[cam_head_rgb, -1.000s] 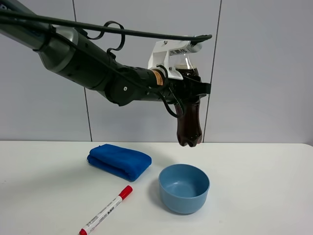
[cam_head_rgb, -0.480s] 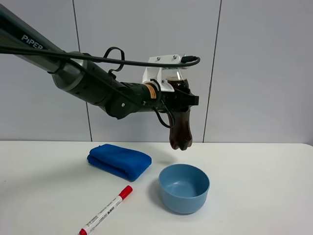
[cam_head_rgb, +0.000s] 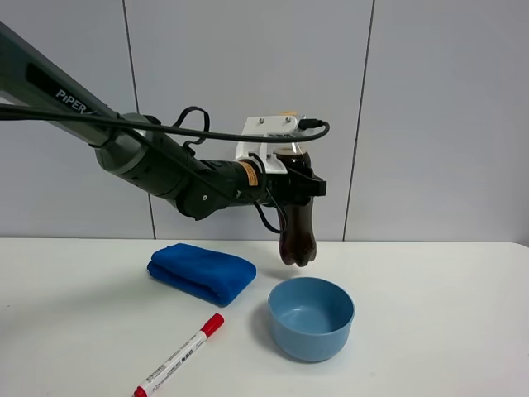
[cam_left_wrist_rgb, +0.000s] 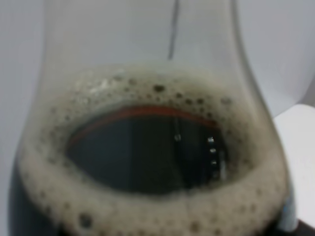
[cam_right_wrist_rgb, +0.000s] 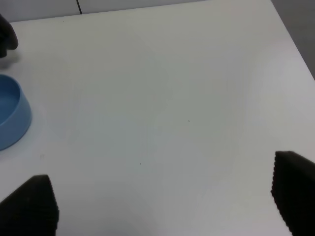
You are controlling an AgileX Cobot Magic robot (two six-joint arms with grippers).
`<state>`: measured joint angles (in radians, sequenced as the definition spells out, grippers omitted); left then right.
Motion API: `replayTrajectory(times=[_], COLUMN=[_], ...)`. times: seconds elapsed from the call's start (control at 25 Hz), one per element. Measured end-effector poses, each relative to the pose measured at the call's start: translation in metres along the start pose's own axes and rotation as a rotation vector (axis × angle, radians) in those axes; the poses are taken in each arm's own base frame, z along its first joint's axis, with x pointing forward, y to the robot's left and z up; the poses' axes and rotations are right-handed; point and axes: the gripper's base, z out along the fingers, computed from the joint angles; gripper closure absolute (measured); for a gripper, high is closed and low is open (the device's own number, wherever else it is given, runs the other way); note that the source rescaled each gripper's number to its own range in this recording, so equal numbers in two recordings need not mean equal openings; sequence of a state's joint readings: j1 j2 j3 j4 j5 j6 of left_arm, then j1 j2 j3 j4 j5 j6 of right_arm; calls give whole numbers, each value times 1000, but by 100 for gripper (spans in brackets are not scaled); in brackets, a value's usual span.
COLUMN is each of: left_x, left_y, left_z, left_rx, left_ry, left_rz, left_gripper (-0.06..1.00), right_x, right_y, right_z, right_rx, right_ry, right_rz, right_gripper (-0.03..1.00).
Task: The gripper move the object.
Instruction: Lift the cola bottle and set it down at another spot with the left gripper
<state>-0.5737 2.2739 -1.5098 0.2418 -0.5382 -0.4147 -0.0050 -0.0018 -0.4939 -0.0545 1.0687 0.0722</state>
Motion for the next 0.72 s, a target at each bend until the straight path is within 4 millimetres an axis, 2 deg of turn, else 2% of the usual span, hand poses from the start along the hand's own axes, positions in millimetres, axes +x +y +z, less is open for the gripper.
replayTrajectory(times=[0.52, 0.72], left_x=[27, 27], left_y=[6, 6], left_z=[6, 6], left_rx=[-2, -1], left_ry=[38, 35], left_rz=[-5, -6], left_gripper=[94, 94], right_x=[0, 0], right_y=[0, 0], right_z=[0, 0], right_rx=[0, 0], right_ry=[0, 0], right_rz=[0, 0], right_gripper=[-3, -3])
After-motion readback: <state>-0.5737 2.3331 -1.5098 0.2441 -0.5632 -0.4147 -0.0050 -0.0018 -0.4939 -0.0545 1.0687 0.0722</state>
